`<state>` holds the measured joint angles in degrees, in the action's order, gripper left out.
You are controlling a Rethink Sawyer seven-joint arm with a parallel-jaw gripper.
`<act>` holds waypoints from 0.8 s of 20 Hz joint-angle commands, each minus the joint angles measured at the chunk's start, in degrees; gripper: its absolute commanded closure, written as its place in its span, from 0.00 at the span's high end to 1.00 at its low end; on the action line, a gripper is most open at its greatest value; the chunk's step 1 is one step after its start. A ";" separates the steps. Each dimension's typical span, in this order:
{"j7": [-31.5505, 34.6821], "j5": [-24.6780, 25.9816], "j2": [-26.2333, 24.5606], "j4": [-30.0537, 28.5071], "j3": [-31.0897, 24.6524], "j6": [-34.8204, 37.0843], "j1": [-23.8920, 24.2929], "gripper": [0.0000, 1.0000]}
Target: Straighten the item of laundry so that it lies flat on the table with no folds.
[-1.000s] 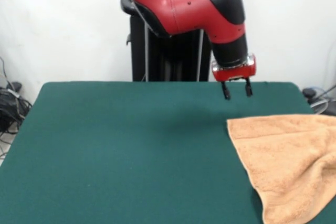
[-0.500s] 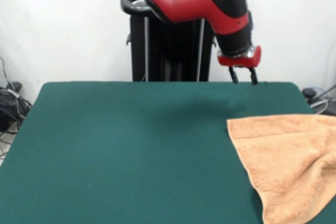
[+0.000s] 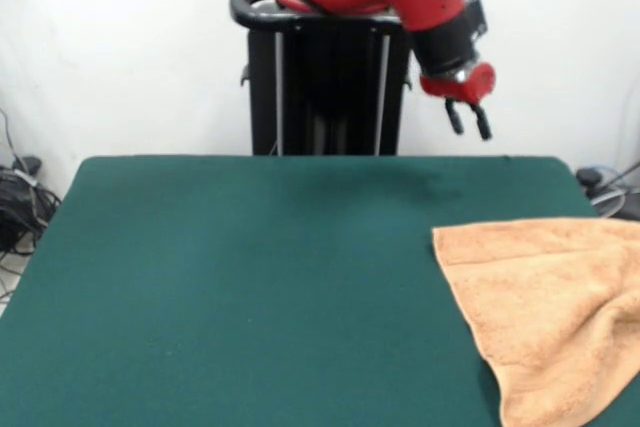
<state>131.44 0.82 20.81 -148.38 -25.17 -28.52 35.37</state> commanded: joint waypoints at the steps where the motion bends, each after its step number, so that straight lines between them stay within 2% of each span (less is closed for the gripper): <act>1: 25.01 -6.44 8.91 -8.84 -3.78 -6.06 -3.20 1.00; 2: 23.85 -7.00 11.27 -8.66 -1.92 -4.59 -2.97 1.00; 4: 12.61 -8.71 21.38 -5.87 8.72 2.72 -4.29 1.00; 6: 9.21 -11.78 24.21 -3.40 13.53 7.51 -5.40 1.00; 10: 13.23 -11.98 23.64 -0.45 13.07 9.94 -1.67 1.00; 14: 14.66 -12.18 23.91 1.96 13.72 11.76 -0.67 1.00; 16: 17.18 -12.47 24.23 2.09 11.67 12.57 0.32 1.00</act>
<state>137.29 -6.28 43.00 -155.03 -14.48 -18.76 34.24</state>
